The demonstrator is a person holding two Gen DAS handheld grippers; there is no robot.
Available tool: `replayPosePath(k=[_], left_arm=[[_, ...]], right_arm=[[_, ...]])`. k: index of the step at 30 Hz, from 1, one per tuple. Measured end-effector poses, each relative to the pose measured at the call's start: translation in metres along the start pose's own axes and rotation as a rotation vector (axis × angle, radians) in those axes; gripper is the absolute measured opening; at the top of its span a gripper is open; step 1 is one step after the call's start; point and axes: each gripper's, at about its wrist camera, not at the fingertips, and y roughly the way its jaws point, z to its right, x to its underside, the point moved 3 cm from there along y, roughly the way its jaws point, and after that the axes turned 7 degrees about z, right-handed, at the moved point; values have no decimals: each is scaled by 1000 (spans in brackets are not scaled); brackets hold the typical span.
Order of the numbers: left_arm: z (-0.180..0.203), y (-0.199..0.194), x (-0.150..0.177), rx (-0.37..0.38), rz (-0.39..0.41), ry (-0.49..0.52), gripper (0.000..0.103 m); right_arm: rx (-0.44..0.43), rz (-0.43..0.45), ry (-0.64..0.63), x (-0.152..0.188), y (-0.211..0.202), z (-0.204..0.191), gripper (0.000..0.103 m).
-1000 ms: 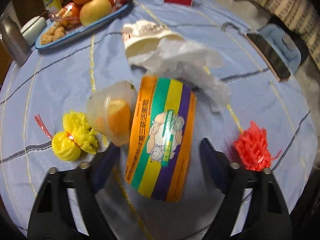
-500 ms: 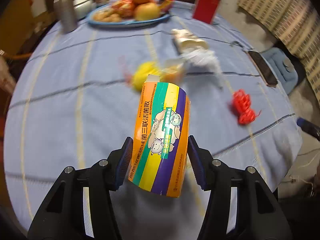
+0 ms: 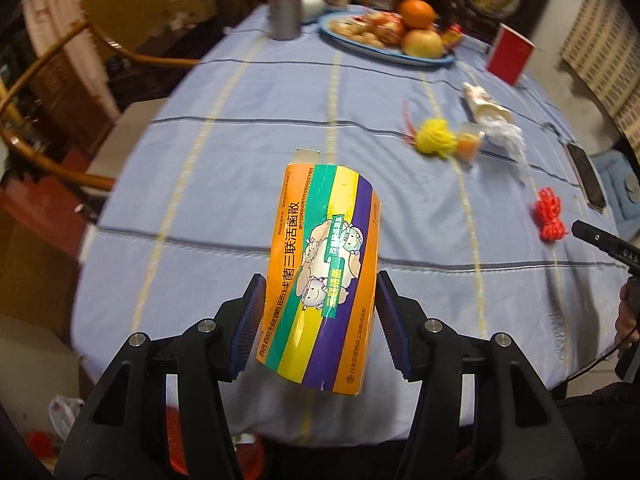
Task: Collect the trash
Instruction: 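Grasp the red mesh net with the right tool while the left tool holds the box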
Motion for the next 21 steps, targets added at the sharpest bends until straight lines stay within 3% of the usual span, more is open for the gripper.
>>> replayPosePath(k=[13, 14, 15, 16, 21], left_arm=[[-42, -45, 27, -159, 26, -106, 57], [-44, -47, 28, -166, 26, -112, 57], [-46, -49, 29, -168, 27, -121, 57], [-46, -48, 29, -166, 28, -125, 57], [-29, -32, 16, -78, 23, -123, 57]], right_arm=[[-17, -32, 5, -9, 46, 2, 69], [-13, -39, -1, -7, 50, 1, 63], [-13, -44, -9, -5, 52, 0, 41], [-10, -43, -18, -4, 51, -1, 29], [-81, 88, -18, -10, -14, -2, 29]])
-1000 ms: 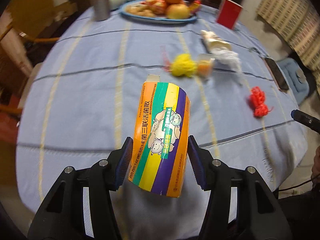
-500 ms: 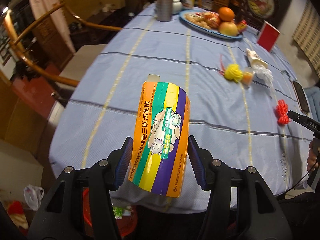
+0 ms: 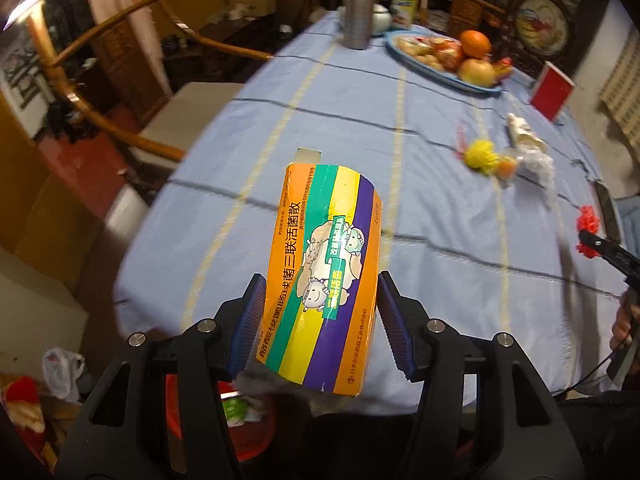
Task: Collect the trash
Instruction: 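Grasp the red mesh net with the right tool while the left tool holds the box, then drop the striped box into the red basket with the left tool while the right tool drops the red mesh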
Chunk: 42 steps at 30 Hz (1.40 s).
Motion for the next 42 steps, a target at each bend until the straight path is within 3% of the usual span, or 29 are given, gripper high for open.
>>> replayPosePath(k=[3, 12, 15, 19, 24, 31, 35, 42], left_arm=[[33, 19, -15, 92, -10, 49, 57], [177, 43, -39, 383, 11, 272, 57], [214, 40, -39, 443, 24, 323, 57], [236, 32, -37, 462, 56, 361, 57], [207, 20, -34, 362, 105, 329, 57], [68, 0, -1, 64, 91, 37, 57], [-29, -38, 57, -139, 76, -209, 57], [-120, -109, 165, -377, 43, -547, 57]], right_arm=[[5, 65, -11, -4, -47, 1, 29], [179, 134, 32, 30, -137, 33, 29], [234, 171, 44, 36, -161, 48, 29], [237, 194, 66, 32, -170, 62, 29], [128, 159, 9, 16, -146, 45, 29], [-150, 7, -193, -7, -67, -41, 29], [-341, -104, -364, 0, -26, -122, 29], [-601, -248, -623, 47, 3, -256, 29]])
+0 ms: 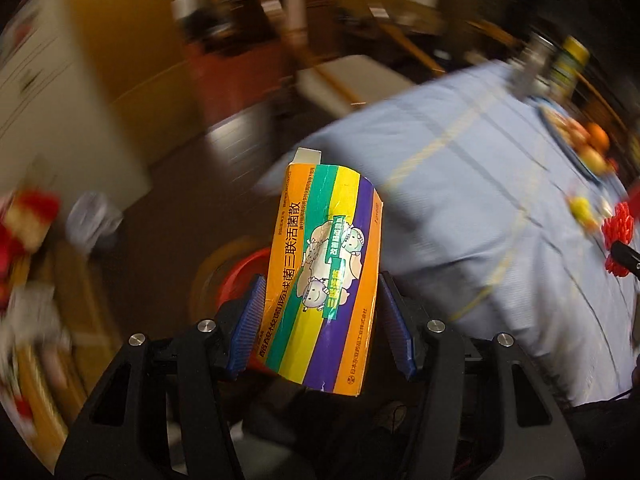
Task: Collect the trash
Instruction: 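Drop the striped box into the red basket with the left tool while the right tool drops the red mesh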
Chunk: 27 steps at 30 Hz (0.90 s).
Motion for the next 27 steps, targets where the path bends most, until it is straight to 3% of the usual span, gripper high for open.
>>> replayPosePath(k=[3, 7, 15, 18, 27], left_arm=[[-34, -5, 11, -38, -12, -92, 57], [-58, -2, 15, -53, -25, -142, 57], [-53, 40, 5, 24, -104, -82, 63], [-51, 56, 6, 20, -142, -68, 76], [-74, 56, 5, -15, -152, -89, 80]], right_arm=[[-72, -35, -83, -11, 27, -36, 29], [-101, -67, -128, -17, 45, -60, 29], [-9, -88, -117, -15, 46, -56, 29], [29, -92, -87, -10, 42, -50, 30], [8, -126, -96, -1, 57, -67, 31]])
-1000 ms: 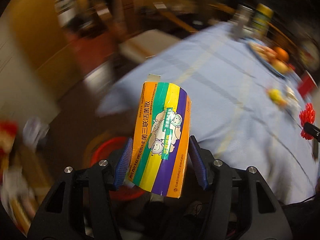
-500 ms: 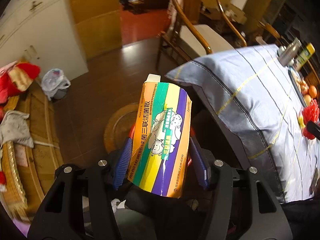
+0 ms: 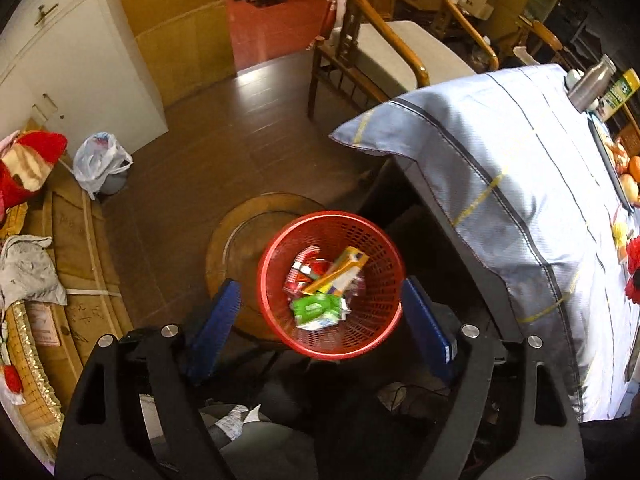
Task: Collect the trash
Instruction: 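Drop the striped box into the red basket with the left tool while the right tool drops the red mesh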
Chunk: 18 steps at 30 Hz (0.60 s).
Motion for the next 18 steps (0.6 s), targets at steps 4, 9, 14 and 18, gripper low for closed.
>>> replayPosePath(k=[4, 9, 14, 18], left_arm=[[-19, -8, 8, -36, 8, -26, 81], [-48, -22, 26, -92, 11, -72, 81], [-76, -29, 47, -144, 3, -117, 81], [-94, -30, 59, -171, -4, -151, 81]], right_arm=[[-54, -33, -51, -4, 18, -23, 31], [-137, -85, -134, -6, 45, -63, 31], [-206, -138, -198, -7, 77, -99, 32], [-239, -172, -218, -9, 106, -122, 52]])
